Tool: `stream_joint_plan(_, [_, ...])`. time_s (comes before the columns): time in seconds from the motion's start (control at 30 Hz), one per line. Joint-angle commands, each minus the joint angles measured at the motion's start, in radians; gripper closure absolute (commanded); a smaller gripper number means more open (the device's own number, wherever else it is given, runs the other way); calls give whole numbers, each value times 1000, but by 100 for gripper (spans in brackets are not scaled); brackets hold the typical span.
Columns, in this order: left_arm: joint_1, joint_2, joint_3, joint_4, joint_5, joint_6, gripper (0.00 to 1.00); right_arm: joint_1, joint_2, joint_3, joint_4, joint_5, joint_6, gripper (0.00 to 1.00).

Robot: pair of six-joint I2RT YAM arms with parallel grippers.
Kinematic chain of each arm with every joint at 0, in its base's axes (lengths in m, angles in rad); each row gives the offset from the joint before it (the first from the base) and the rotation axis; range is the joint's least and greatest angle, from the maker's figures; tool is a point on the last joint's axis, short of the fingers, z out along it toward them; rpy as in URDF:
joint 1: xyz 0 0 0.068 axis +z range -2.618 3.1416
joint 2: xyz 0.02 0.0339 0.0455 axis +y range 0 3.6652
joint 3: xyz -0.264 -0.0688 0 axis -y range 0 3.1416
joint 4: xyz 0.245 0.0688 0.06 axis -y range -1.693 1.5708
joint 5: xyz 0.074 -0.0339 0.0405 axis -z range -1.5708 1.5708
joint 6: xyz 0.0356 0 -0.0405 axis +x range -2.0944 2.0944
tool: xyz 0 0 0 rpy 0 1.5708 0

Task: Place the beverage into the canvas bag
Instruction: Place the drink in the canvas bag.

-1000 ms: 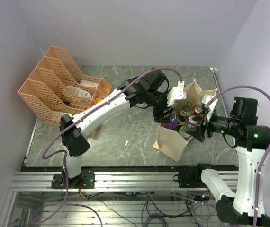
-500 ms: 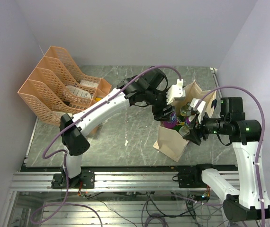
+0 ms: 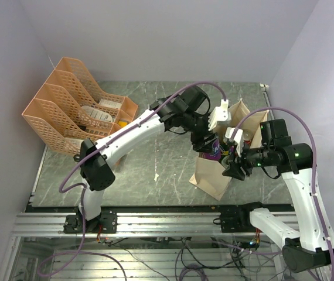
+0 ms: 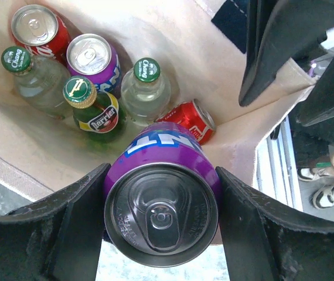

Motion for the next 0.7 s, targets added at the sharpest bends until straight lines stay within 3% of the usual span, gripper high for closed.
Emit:
stream_joint_plan(0.0, [4,-2,68,125,108,-90,93,31,-8,-30,-3,8,-9,58])
stream_joint_plan(0.27, [4,25,91,144,213,-157,93,33,-37,-1,-1,-23,-21,100])
stream_joint_plan(0.67, [-34,118,188,41,276,-183,93,32,-101,24,-2,-49,-33,100])
